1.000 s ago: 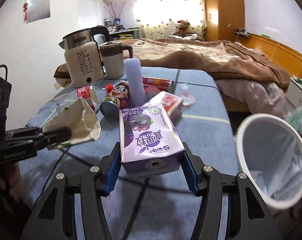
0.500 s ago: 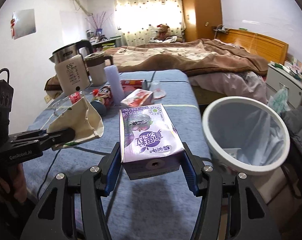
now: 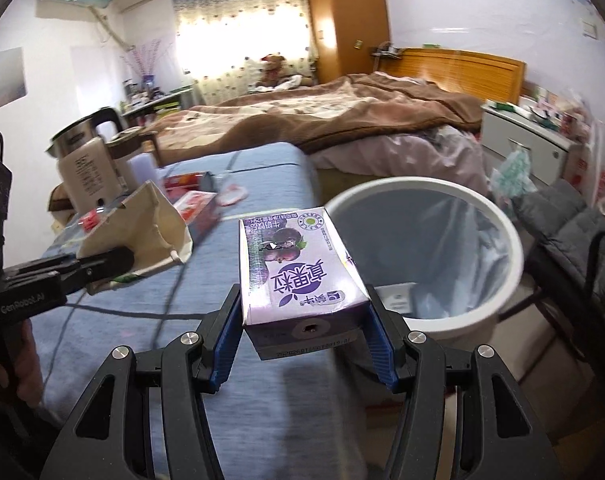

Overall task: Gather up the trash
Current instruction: 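Carry paper and purple carton over the wastebasket and open both tools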

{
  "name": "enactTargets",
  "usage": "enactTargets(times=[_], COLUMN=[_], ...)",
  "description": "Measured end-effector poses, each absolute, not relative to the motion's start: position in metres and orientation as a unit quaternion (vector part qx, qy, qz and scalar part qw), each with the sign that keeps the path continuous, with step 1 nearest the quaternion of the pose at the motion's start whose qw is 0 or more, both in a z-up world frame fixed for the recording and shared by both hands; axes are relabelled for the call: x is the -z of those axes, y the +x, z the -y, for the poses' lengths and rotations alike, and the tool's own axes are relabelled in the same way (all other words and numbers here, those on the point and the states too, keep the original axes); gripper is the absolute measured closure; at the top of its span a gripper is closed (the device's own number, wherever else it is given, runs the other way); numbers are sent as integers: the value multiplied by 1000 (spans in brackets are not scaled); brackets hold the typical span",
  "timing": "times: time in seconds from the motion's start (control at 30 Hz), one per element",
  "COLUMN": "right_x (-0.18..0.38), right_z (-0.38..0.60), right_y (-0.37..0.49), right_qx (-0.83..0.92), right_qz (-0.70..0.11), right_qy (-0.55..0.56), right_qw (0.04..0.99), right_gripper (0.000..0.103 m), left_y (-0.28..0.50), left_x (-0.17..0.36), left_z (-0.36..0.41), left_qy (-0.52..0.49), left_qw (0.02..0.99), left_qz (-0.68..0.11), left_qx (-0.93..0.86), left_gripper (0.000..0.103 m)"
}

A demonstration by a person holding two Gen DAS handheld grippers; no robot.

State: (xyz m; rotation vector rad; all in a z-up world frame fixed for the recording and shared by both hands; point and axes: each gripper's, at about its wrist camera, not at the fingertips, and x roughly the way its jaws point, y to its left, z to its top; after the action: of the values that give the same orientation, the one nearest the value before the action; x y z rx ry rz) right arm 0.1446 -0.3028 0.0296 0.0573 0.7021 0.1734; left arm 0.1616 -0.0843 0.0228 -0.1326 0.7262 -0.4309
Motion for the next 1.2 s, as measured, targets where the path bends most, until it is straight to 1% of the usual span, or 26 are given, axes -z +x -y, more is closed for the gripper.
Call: enactTargets(times=[0.53,0.83,0.93,0.97,1.0,1.03,1.07,1.2], right_x=[-8,1,4,5,6,7,8,8], right_z=[367,377,379,379,380,381,381,382], right_y=[184,200,204,205,206,207,208,206], right_qx=[-14,-3,-2,-2,-1,2,2,0], right_qz=[-368,-383,-390,-391,-391,-391,-393,-386], right_qy=[43,38,37,37,38,39,41,46], right_qw=[929,923,920,920,920,919,919,921], right_gripper=[46,46,45,45,45,45,45,45], left_y=[227,250,254,255,256,258,258,256], left_x=[-12,-3,-1,-1,-1,0,-1,-3], left_z=[172,198,201,202,202,201,200,197], left_qy=[-12,-1,1,0,-3,-7,-12,-16], left_qw=[890,883,882,882,882,882,882,886], left_qz=[-374,-383,-383,-383,-382,-381,-379,-372], left_qx=[262,271,273,274,276,277,279,277], left_gripper=[73,73,71,63,46,39,34,34])
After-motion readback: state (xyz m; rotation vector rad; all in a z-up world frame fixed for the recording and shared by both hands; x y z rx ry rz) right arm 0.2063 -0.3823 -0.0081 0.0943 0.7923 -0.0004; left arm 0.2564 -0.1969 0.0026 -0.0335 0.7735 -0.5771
